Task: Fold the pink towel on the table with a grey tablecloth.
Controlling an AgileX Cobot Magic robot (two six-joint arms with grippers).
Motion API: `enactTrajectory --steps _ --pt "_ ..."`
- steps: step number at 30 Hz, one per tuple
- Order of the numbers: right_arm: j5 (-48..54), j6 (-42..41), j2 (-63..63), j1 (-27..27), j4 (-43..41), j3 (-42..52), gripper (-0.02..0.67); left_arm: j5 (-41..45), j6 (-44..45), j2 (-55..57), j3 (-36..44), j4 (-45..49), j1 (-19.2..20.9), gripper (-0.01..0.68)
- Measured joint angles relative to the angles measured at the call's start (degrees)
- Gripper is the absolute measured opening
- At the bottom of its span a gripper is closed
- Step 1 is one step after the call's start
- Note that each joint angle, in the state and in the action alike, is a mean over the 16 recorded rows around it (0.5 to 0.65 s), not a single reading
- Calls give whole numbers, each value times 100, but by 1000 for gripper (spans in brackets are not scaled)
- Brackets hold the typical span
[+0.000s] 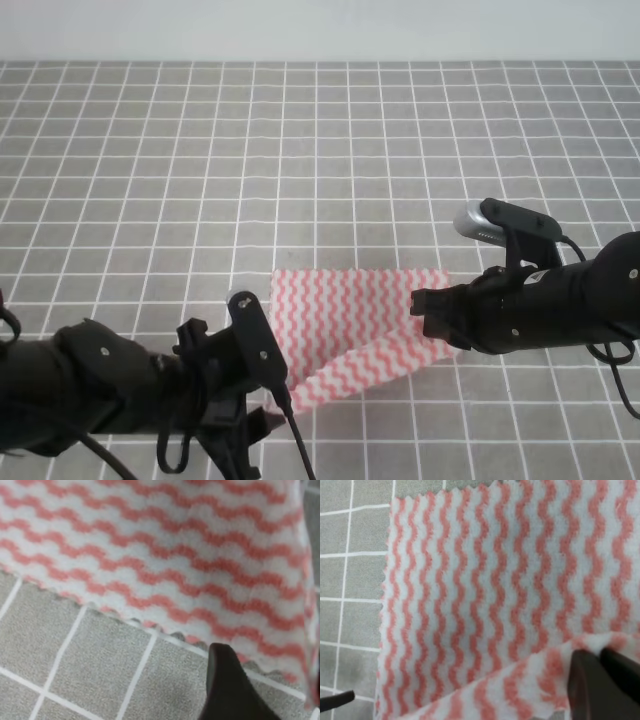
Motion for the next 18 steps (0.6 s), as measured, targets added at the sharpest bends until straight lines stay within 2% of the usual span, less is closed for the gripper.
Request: enactTrajectory --steps 5,18 --pt "1 -2 -5 0 -2 1 -15 13 55 55 -1 0 0 308" --pt "-16 3 -5 0 -3 0 -15 77 124 72 -20 -160 0 64"
